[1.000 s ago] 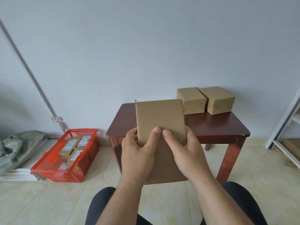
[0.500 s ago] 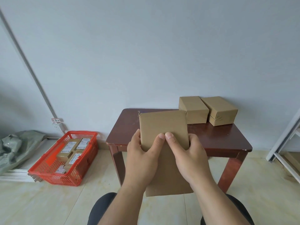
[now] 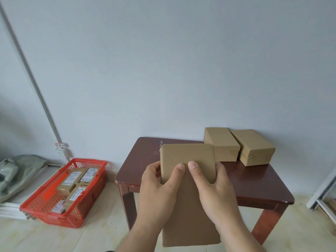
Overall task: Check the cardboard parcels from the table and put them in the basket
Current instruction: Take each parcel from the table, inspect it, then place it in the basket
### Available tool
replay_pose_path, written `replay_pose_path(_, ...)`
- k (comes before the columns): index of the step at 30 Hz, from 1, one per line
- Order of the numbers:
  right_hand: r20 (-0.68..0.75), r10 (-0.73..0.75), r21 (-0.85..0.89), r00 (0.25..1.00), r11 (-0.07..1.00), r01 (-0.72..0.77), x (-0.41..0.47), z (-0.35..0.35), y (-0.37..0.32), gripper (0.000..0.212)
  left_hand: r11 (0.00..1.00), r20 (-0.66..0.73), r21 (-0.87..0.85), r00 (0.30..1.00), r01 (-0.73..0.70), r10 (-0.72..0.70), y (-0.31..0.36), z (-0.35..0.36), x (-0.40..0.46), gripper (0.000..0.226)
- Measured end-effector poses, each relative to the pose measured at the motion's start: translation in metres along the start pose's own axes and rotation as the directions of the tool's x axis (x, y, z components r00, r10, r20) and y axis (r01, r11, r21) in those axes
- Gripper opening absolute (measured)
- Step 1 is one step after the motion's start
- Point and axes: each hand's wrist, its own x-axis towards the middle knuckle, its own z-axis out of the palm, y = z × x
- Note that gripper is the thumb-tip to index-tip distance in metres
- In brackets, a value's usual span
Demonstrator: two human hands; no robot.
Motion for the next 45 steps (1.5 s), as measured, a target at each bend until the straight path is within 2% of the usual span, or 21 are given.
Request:
replay_pose_path(2,0.016,-0.039,-0.020,0.999,0.999,0.040,0.003,0.003,0.004,0.074,1.000,-0.023,-0.001,1.000,0.008,-0.008,0.003,0.001,0.008,0.053)
replay_pose_path(7,0.021,-0.027,0.016,0.999,1.000,0.026,0.011,0.009,0.007,0.073,1.000,0.004,0.014,1.000,0.005,-0.005,0.000,0.003,0.018,0.062)
replay_pose_path(15,0.004,0.075,0.015,0.997,0.997,-0.075,0.021,0.011,-0.003,0.067,1.000,-0.027,0.021,0.999,-0.017,0.017,0.000,0.009,0.016,0.078)
replay_pose_path(20,0.004,0.087,-0.016,0.996,0.996,-0.087,0.018,0.018,-0.004,0.069,1.000,-0.062,0.007,0.998,0.014,-0.014,0.010,0.004,0.023,0.055)
replay_pose_path(25,0.007,0.087,-0.006,0.996,0.996,-0.087,0.021,0.019,-0.012,0.080,1.000,-0.065,0.016,0.998,0.002,-0.001,0.019,0.005,0.019,0.059)
replay_pose_path(30,0.003,0.104,0.030,0.995,0.994,-0.104,0.021,0.018,-0.016,0.072,0.999,-0.040,0.032,0.999,0.015,-0.013,0.018,0.006,0.015,0.045)
replay_pose_path(35,-0.012,0.060,-0.052,0.998,0.997,-0.060,0.013,0.020,-0.010,0.067,0.998,-0.056,0.015,0.997,0.060,-0.059,0.023,0.003,0.019,0.060)
replay_pose_path(37,-0.003,0.050,-0.060,0.999,0.997,-0.050,0.010,0.022,-0.008,0.067,0.997,-0.066,0.017,0.995,0.076,-0.075,0.022,0.002,0.020,0.056)
replay_pose_path(42,0.028,0.132,0.073,0.991,0.988,-0.134,0.010,0.024,-0.008,0.059,0.997,-0.024,0.012,0.997,0.072,-0.071,0.018,0.002,0.019,0.034)
replay_pose_path(45,0.058,0.190,0.126,0.980,0.973,-0.196,0.011,0.025,-0.005,0.038,0.998,0.044,-0.011,0.997,0.056,-0.055,0.015,0.000,0.018,0.034)
